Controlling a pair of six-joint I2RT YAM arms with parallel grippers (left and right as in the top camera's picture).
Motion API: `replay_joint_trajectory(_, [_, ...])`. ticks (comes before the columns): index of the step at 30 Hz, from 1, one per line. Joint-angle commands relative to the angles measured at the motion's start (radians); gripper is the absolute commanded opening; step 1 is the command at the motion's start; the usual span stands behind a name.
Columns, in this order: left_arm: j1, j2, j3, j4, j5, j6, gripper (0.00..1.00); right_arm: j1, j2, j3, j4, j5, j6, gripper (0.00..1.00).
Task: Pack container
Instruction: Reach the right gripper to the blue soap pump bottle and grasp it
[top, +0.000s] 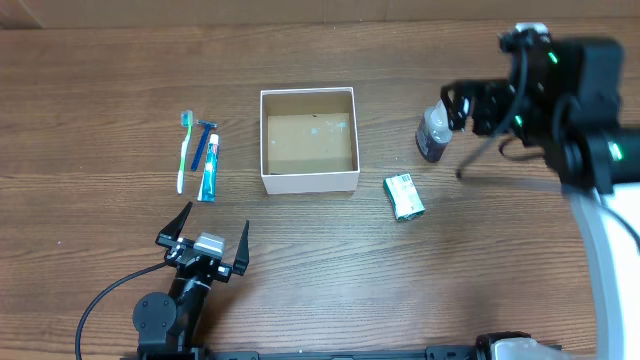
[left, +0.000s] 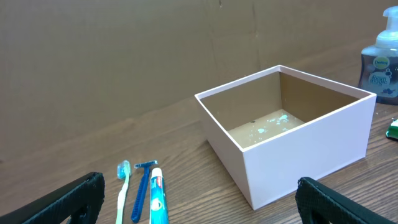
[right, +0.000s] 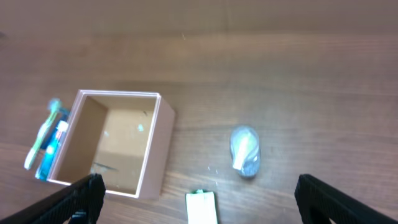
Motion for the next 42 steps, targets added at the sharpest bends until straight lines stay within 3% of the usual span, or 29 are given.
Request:
replay_joint_trajectory(1, [0.012, -0.006, -0.003, 0.003, -0.003, 0.018, 1.0, 0.002, 0.115, 0.034, -0.008, -0.002, 0.003, 1.0])
replay_joint_trajectory(9, [0.012, -0.006, -0.003, 0.003, -0.003, 0.018, 1.0, 0.002, 0.298, 0.034, 0.047, -0.008, 0.003, 0.99])
replay_joint_trajectory(14, [0.012, -0.006, -0.003, 0.003, -0.003, 0.018, 1.0, 0.002, 0.37, 0.019, 0.048, 0.064, 0.005, 0.88])
replay_joint_trajectory(27, [0.012, -0.006, -0.003, 0.003, -0.003, 0.018, 1.0, 0.002, 0.418, 0.002, 0.079, 0.116, 0.023, 0.76])
replay_joint_trajectory(42, [0.012, -0.006, -0.003, 0.003, -0.003, 0.018, 1.0, 0.002, 0.441, -0.002, 0.102, 0.115, 0.023, 0.55])
